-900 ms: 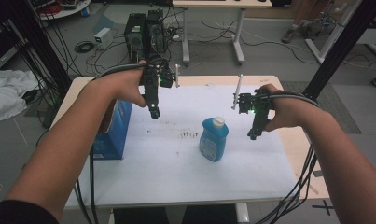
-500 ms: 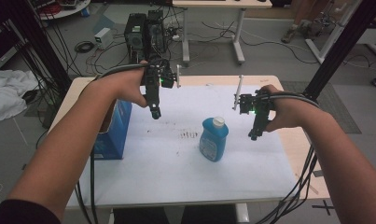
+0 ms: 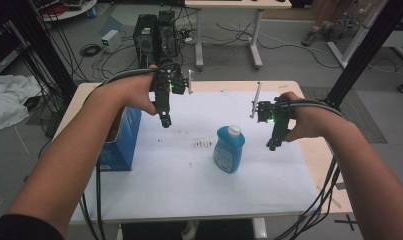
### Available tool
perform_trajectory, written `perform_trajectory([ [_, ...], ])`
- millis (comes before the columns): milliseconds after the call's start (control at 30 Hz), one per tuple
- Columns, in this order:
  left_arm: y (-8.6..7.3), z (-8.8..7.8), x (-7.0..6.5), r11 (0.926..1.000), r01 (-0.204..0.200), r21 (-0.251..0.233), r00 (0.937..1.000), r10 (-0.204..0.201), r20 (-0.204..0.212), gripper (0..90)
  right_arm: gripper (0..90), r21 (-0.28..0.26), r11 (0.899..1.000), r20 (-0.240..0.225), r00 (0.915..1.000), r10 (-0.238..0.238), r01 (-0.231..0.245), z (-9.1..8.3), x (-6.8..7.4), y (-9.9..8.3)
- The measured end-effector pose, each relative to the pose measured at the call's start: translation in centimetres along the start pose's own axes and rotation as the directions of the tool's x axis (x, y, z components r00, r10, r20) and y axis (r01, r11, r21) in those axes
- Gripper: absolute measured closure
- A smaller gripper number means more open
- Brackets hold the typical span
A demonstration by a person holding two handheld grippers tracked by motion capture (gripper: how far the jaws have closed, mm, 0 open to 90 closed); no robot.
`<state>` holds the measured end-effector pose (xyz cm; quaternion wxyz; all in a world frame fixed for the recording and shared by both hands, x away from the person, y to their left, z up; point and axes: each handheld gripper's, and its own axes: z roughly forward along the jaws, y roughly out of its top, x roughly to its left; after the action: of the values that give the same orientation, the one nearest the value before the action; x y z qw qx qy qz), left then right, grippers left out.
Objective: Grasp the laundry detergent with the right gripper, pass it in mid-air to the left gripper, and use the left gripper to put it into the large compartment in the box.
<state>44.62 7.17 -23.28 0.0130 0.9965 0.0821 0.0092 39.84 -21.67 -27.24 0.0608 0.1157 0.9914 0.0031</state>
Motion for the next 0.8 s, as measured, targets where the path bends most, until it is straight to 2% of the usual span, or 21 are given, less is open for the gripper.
perform_trajectory([
  [300,-0.1,0.0,-0.1,1.0,-0.004,-0.008,1.0,0.004,-0.006,1.7,3.9,-0.007,1.0,-0.004,1.0,0.005,-0.005,-0.1,0.3,-0.3],
  [333,-0.3,0.2,-0.2,0.9999,-0.005,-0.014,1.0,0.005,-0.002,1.7,3.9,-0.024,0.999,-0.005,0.9997,0.023,-0.023,-0.2,0.4,-0.6],
  [533,-0.5,0.1,-0.3,0.9999,-0.005,-0.016,1.0,0.005,-0.004,1.7,3.9,-0.072,0.997,-0.007,0.9994,0.034,-0.034,-0.5,0.5,-1.1],
  [567,-0.6,0.0,-0.5,0.9997,-0.007,-0.025,1.0,0.007,-0.002,1.7,3.9,-0.148,0.987,-0.03,0.9977,0.061,-0.065,-0.8,0.4,-1.6],
  [600,-0.6,0.0,-0.5,0.9997,-0.007,-0.025,1.0,0.007,-0.002,1.7,3.9,-0.174,0.982,-0.041,0.9968,0.069,-0.075,-0.9,0.4,-1.9],
  [667,-0.6,0.0,-0.6,0.9996,-0.008,-0.027,1.0,0.007,-0.003,1.7,3.9,-0.174,0.982,-0.041,0.9968,0.069,-0.075,-0.9,0.4,-1.9],
  [700,-0.7,0.0,-0.7,0.9994,-0.011,-0.032,0.9999,0.011,-0.002,1.7,3.8,-0.195,0.977,-0.048,0.9956,0.08,-0.088,-1.0,0.4,-2.1],
  [733,-0.7,0.0,-0.7,0.9994,-0.013,-0.034,0.9999,0.012,-0.005,1.7,3.9,-0.269,0.955,-0.082,0.9911,0.105,-0.123,-1.0,0.2,-2.7],
  [767,-0.7,0.0,-0.7,0.9994,-0.013,-0.034,0.9999,0.012,-0.005,1.7,3.9,-0.269,0.955,-0.082,0.9911,0.105,-0.123,-1.0,0.2,-2.7],
  [800,-0.6,-0.1,-0.8,0.9994,-0.015,-0.032,0.9999,0.015,-0.004,1.7,3.8,-0.298,0.945,-0.096,0.989,0.112,-0.136,-1.0,0.1,-2.9],
])
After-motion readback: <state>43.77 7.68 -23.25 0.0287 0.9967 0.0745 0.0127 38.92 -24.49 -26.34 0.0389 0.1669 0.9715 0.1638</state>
